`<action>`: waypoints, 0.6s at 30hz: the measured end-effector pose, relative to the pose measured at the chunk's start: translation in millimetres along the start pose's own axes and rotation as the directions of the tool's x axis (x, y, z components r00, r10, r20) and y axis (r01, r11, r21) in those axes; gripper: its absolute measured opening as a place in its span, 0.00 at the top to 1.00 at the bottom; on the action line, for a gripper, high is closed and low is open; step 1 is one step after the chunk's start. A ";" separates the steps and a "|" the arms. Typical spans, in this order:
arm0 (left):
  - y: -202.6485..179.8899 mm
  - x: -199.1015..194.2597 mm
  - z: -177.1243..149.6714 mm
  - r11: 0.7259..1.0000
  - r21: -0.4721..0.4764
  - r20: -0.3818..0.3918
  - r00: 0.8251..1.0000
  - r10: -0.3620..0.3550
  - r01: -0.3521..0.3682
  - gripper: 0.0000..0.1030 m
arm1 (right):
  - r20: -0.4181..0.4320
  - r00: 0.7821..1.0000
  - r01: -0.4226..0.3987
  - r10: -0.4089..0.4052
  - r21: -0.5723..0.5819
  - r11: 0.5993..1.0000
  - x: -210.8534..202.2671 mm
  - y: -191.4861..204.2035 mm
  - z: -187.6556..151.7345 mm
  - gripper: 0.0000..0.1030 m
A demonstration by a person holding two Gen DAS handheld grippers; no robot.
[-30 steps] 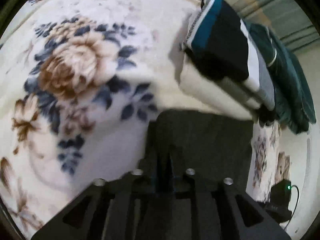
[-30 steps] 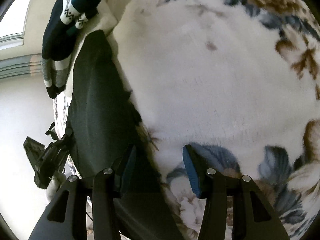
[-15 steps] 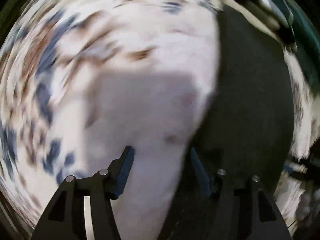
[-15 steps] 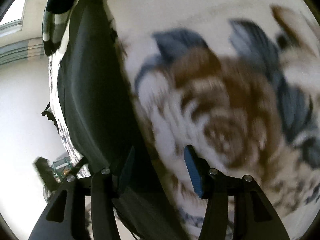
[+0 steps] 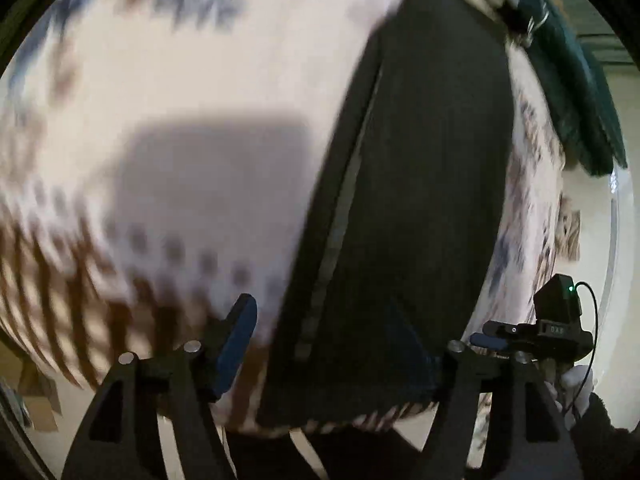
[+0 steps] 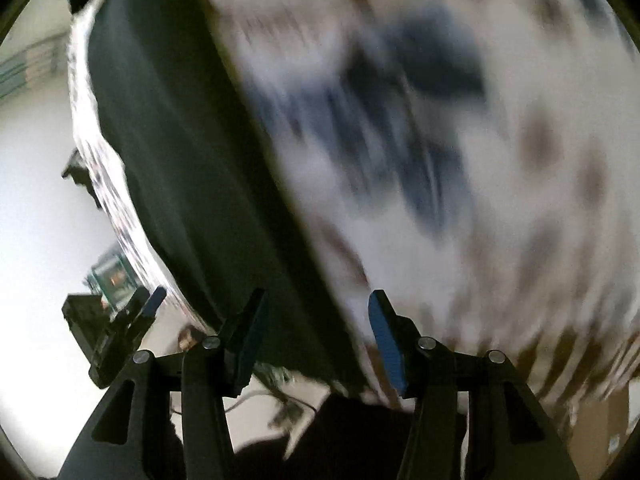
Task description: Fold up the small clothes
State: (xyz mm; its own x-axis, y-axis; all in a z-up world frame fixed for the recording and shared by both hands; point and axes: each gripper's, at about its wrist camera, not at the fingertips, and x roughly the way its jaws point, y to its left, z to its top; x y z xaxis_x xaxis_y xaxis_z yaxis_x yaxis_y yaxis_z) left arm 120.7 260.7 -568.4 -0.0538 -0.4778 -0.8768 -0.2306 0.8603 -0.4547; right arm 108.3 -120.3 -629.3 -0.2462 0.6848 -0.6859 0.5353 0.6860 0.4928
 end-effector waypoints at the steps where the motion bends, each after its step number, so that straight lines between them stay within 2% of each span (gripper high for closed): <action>1: 4.4 12.6 -12.4 1.000 -0.004 -0.031 0.999 -0.008 0.008 0.35 | -0.018 1.000 0.000 0.001 0.014 1.000 13.2 -3.6 -9.3 0.48; 3: 4.5 24.3 -28.8 1.000 0.022 -0.050 0.999 -0.001 0.002 0.35 | -0.038 0.999 -0.001 0.002 0.015 1.000 36.5 -9.8 -24.4 0.48; 6: -2.0 26.7 -44.2 0.997 0.074 0.019 1.000 0.004 -0.005 0.37 | -0.029 1.000 0.007 -0.006 0.030 1.000 64.5 -15.0 -35.8 0.48; 7: -0.3 24.6 -47.2 0.997 0.077 0.054 0.999 0.000 -0.004 0.57 | -0.012 1.000 0.001 -0.001 0.039 0.999 70.0 -15.1 -38.4 0.47; 8: 3.7 24.2 -48.1 0.997 0.070 0.067 0.998 0.003 -0.008 0.93 | 0.011 1.000 0.003 -0.003 0.037 0.999 74.6 -6.4 -36.6 0.48; 10: 12.8 20.1 -46.9 0.998 0.035 0.087 0.995 -0.056 0.053 0.92 | 0.045 0.999 0.000 -0.001 0.026 1.000 74.5 -8.7 -42.9 0.51; 11: 17.2 18.4 -49.2 0.997 0.033 0.097 0.993 -0.072 0.069 0.92 | 0.059 0.998 -0.016 0.015 0.016 1.000 79.1 0.6 -42.9 0.69; 13: 20.5 8.7 -53.2 0.995 0.052 0.119 0.989 -0.085 0.079 0.93 | 0.065 0.997 -0.036 0.037 -0.024 0.999 78.7 7.7 -51.3 0.88; 16: 31.8 -0.6 -54.0 0.994 0.057 0.126 0.987 -0.098 0.092 0.92 | 0.099 0.995 -0.022 0.029 -0.066 0.998 78.8 22.9 -58.5 0.92; 18: 34.4 6.1 -54.3 0.994 0.063 0.112 0.989 -0.101 0.094 0.92 | 0.106 0.994 -0.006 0.011 -0.047 0.999 82.1 18.6 -59.8 0.92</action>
State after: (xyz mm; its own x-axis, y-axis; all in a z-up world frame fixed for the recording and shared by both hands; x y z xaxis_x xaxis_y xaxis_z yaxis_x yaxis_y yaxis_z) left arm 59.7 277.7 -580.9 0.0787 -0.5391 -0.8385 -0.1726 0.8211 -0.5441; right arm 49.7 -36.7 -644.4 -0.1536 0.6622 -0.7334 0.4981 0.6929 0.5213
